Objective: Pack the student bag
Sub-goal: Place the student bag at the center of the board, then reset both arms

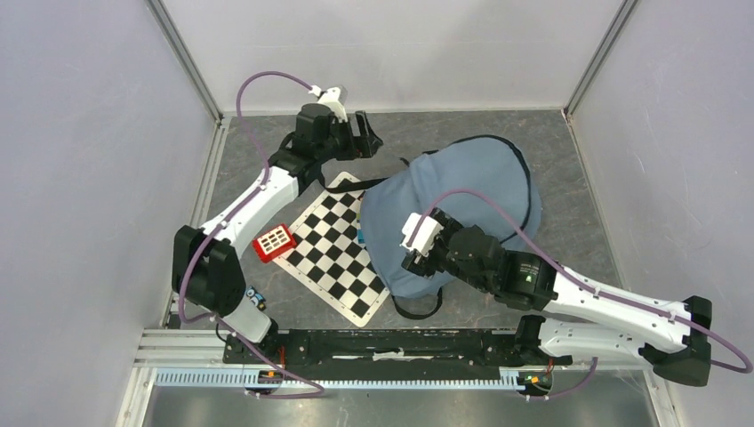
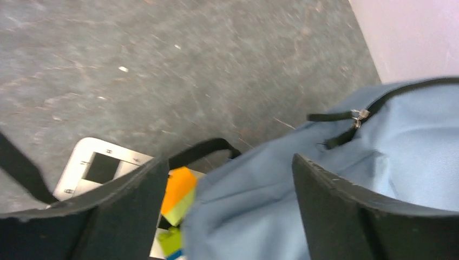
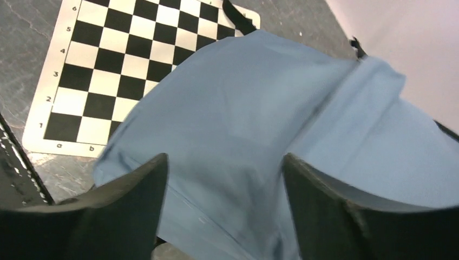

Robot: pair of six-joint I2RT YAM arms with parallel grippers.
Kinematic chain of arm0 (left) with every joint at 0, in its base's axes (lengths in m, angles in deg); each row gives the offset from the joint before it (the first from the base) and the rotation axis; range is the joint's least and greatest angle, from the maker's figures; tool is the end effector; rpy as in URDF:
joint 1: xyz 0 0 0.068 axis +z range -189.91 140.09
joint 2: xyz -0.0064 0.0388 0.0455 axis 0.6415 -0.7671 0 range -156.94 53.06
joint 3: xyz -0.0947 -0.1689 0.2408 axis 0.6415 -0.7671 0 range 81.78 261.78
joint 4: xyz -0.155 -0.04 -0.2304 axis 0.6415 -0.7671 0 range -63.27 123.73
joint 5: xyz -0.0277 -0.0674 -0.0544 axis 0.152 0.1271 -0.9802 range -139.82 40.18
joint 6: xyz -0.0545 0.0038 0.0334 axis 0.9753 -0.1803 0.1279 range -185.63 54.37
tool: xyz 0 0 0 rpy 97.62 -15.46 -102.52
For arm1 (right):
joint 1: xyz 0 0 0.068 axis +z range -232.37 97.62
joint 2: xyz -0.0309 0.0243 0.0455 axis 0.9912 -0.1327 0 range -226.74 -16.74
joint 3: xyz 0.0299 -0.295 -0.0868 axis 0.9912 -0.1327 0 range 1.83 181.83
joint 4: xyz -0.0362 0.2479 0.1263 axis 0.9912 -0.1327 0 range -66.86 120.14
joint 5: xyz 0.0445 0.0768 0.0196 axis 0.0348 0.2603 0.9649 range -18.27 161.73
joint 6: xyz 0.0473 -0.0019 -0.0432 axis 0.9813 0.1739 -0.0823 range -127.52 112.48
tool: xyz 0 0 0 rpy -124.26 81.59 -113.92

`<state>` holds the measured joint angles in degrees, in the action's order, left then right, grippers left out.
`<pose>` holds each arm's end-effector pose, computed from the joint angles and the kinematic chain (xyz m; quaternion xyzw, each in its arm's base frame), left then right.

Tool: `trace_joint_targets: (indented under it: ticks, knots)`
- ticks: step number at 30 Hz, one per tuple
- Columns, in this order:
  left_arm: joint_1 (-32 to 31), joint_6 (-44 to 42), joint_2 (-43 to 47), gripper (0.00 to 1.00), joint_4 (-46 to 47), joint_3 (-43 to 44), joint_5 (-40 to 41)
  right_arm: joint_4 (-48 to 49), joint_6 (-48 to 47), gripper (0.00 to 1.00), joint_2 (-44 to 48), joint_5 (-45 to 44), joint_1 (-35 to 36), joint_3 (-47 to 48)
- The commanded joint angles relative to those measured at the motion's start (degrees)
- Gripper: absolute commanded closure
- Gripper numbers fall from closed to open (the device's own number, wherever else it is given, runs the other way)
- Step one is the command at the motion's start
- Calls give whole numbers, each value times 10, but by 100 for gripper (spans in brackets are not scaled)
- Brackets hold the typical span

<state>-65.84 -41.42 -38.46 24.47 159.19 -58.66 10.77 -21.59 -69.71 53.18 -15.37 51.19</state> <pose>0.3679 -0.1875 0.3593 0.0549 0.8324 -0.2904 0.4687 0.1000 0.1950 0.3498 -0.4672 0.6832 0.1226 0.5476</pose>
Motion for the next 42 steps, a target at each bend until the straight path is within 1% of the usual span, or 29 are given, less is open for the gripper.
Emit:
trace_joint_targets:
  ticks: [1, 2, 3, 7, 9, 13, 15, 17, 19, 21, 22, 23, 26, 28, 32, 34, 37, 39, 42]
  knots:
    - [21, -23, 31, 1, 44, 7, 48, 12, 47, 10, -6, -58, 5, 14]
    - [22, -27, 41, 0, 43, -1, 47, 13, 53, 4, -11, -67, 5, 17]
    - [22, -32, 50, 0, 41, -8, 46, 13, 57, 2, -14, -77, 5, 20]
    - [28, -50, 93, 0, 12, -39, 52, 14, 82, 2, -28, -95, -12, 37]
    - [41, -50, 119, 0, -6, -59, 57, 14, 104, 2, -34, -72, -52, 45]
    - [98, -19, 171, 0, -50, -100, 47, 19, 158, 2, -34, 34, -196, 58]
    - [130, -10, 200, 0, -82, -115, 37, 25, 170, 2, -27, 59, -255, 67]
    - [156, -9, 231, 0, -119, -130, 44, 22, 182, 2, -23, 78, -316, 80]
    - [180, -12, 268, 0, -150, -146, 55, 15, 200, 2, -19, 111, -404, 89]
    - [187, -27, 307, 0, -174, -158, 74, 13, 218, 2, -9, 157, -497, 85]
    - [187, -31, 326, 0, -187, -162, 85, 13, 226, 2, -2, 176, -532, 79]
    - [187, -35, 352, 0, -196, -168, 102, 15, 231, 2, 7, 183, -575, 71]
    - [187, -45, 424, 0, -216, -182, 141, 43, 234, 2, 51, 183, -645, 22]
    - [187, -60, 470, 0, -219, -199, 163, 84, 234, 2, 93, 151, -661, -29]
    - [186, -98, 552, 0, -214, -239, 195, 180, 220, 2, 192, 80, -662, -131]
    - [186, -100, 579, 0, -205, -255, 194, 223, 211, 2, 228, 57, -662, -173]
    - [186, -106, 597, 0, -194, -268, 195, 246, 191, 2, 253, 50, -661, -193]
    - [185, -106, 595, 0, -199, -268, 212, 252, 180, 2, 255, 49, -662, -194]
    - [185, -103, 596, 0, -202, -271, 216, 251, 161, 2, 250, 50, -661, -191]
